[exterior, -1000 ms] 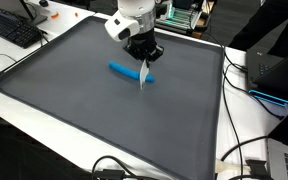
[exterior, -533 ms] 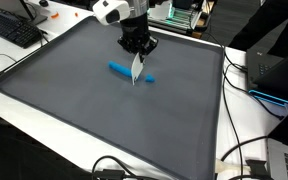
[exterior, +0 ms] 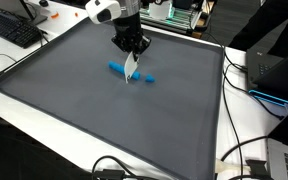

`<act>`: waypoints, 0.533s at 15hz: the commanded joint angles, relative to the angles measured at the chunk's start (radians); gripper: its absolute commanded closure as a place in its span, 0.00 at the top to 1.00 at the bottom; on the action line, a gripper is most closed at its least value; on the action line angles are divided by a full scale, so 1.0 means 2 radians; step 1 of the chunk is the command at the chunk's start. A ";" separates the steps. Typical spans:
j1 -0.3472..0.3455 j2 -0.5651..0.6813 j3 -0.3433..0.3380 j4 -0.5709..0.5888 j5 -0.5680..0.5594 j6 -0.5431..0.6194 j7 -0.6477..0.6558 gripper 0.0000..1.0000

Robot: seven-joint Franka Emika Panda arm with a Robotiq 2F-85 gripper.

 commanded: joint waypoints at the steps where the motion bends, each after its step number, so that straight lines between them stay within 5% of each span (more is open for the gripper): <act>1: 0.000 -0.001 -0.005 -0.011 -0.017 0.002 0.001 0.01; 8: 0.001 0.008 -0.006 -0.015 -0.035 0.006 0.001 0.01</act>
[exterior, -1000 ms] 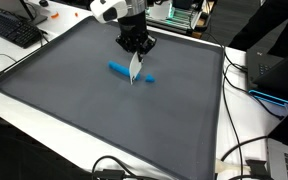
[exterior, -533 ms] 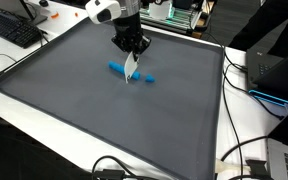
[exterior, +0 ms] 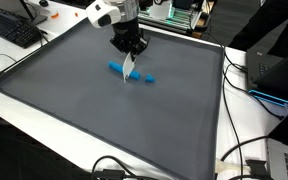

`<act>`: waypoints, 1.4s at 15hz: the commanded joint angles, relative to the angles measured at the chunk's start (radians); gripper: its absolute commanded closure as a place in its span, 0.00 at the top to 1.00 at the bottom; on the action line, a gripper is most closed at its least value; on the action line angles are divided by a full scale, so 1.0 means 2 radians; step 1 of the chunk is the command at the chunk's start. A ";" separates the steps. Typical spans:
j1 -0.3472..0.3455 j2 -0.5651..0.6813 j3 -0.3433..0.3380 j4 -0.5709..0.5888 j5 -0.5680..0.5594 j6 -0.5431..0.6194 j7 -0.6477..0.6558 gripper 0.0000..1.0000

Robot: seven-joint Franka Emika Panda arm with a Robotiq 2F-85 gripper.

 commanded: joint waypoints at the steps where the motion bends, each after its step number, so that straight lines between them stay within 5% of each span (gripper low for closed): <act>1: 0.001 0.005 -0.001 -0.008 -0.010 0.008 0.002 0.01; 21: 0.003 0.037 0.003 -0.010 -0.004 0.023 0.000 0.01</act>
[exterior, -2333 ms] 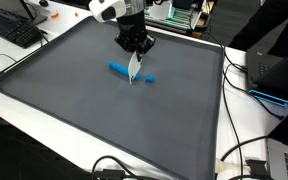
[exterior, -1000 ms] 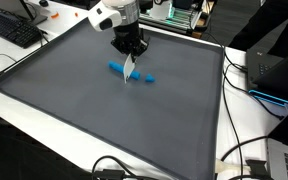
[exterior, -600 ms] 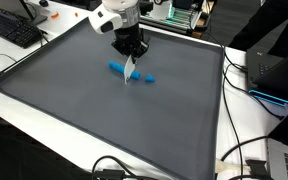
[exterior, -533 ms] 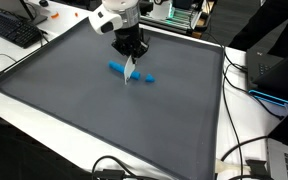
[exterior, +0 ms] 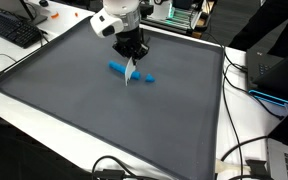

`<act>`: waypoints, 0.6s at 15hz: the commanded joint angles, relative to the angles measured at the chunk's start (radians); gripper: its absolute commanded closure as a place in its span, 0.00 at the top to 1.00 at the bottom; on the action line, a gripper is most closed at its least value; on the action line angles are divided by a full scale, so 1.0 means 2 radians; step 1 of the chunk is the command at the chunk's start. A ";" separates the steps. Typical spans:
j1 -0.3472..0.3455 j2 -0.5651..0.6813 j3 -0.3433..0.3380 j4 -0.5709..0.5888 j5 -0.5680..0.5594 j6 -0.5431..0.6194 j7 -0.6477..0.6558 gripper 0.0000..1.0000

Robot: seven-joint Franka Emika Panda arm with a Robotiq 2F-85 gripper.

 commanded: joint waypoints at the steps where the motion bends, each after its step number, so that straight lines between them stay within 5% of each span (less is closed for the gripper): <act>1: 0.001 0.017 0.003 -0.010 -0.001 0.012 0.000 0.01; 9: -0.002 0.006 0.018 -0.011 0.022 0.006 -0.009 0.01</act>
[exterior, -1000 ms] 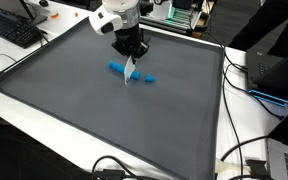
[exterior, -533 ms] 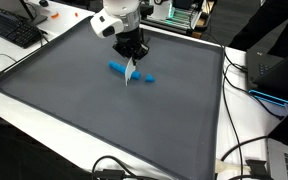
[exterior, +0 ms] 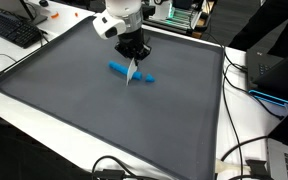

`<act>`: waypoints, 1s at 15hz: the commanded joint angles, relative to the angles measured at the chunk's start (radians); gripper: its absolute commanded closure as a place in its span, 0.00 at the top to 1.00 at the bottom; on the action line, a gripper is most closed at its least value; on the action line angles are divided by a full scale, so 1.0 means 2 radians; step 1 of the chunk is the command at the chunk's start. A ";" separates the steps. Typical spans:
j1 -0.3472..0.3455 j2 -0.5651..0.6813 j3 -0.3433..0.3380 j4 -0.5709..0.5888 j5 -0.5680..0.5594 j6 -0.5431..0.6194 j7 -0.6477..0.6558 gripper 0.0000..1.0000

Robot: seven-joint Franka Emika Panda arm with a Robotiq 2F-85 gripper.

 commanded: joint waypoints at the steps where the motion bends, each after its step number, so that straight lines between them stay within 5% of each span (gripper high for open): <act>1: -0.001 0.003 0.012 -0.011 0.018 0.004 -0.008 0.01; 15: 0.001 -0.033 0.000 -0.014 -0.007 -0.001 0.005 0.01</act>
